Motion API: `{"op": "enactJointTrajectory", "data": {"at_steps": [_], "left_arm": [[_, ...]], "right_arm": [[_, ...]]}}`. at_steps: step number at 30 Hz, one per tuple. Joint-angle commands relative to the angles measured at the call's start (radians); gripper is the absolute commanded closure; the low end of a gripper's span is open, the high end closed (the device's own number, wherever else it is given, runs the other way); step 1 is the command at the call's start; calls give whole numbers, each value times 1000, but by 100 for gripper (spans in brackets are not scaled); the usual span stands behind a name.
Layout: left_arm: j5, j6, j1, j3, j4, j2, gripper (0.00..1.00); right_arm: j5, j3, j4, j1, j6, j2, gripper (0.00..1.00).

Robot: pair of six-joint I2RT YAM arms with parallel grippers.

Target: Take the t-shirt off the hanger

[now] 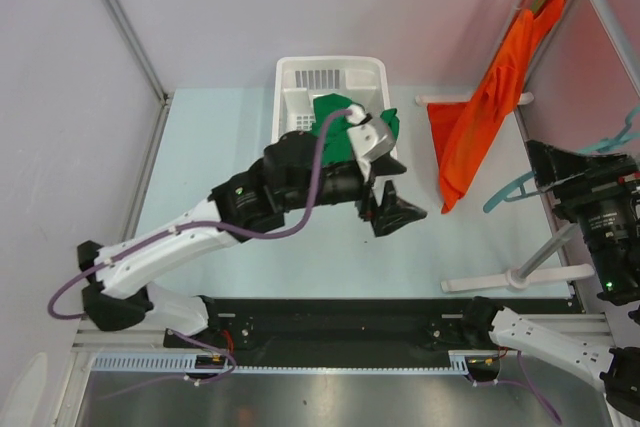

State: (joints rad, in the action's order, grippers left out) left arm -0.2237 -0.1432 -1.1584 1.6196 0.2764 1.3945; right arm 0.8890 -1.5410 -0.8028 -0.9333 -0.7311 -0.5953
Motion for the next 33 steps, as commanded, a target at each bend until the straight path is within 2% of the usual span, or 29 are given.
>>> {"op": "enactJointTrajectory", "data": {"at_steps": [1,3,7,9,11,14,18,25,33], "left_arm": [[-26,-67,0,-260,-101,-207,0],[-22,-79,-1,-363,-89,-308,0],[-13,-113,0,-515,-62,-475,0],[21,-124,-1,-588,-56,-562,0],[44,-130,-1,-619,-45,-600,0],[63,-128,-1,-641,1,-631,0],[69,-133,-1,-673,14,-638,0],[23,-142,-1,-678,-59,-589,0],[17,-168,0,-696,-66,-598,0]], "right_arm": [[-269,28,-76,-6,142,8,0],[-315,38,-137,-4,154,-8,0],[-603,88,-145,2,268,-21,1],[-686,101,-145,16,283,-24,0],[-693,99,-169,25,292,-26,0],[-613,56,-249,28,288,-35,0],[-426,-31,-363,30,210,-37,0],[-346,-44,-316,30,101,60,0],[-167,-79,-371,13,48,175,0]]}}
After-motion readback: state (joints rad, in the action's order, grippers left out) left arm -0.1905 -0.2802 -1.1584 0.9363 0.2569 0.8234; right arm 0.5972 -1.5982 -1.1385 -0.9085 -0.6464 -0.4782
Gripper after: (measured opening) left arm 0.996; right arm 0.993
